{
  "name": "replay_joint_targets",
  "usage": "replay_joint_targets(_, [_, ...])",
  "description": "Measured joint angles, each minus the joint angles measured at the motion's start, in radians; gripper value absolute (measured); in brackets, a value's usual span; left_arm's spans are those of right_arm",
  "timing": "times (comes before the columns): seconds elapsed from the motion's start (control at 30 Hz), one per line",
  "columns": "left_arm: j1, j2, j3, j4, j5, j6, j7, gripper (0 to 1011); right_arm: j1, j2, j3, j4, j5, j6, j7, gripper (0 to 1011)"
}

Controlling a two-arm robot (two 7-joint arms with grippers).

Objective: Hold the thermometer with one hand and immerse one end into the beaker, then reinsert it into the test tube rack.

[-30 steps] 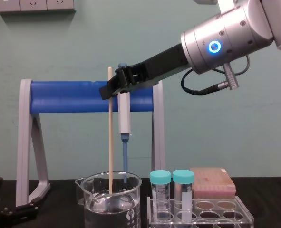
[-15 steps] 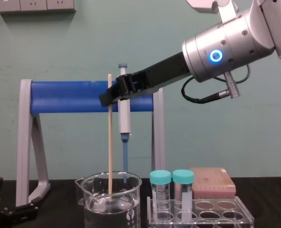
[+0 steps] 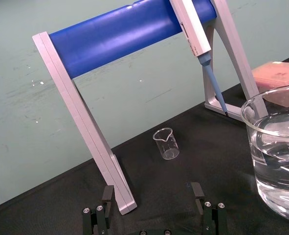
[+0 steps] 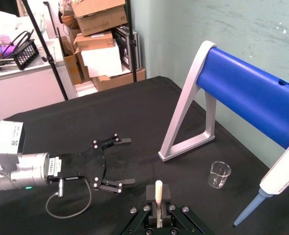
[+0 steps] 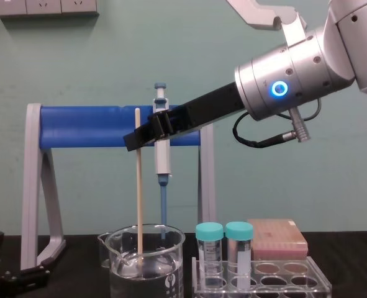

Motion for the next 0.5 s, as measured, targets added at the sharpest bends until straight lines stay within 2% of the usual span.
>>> replay_joint_targets(0.5, [0.000,0.000,0.000,0.000,0.000,0.000,0.000,1004,-0.009,-0.008,0.003,0.018,-0.022,-0.003,0.012,48])
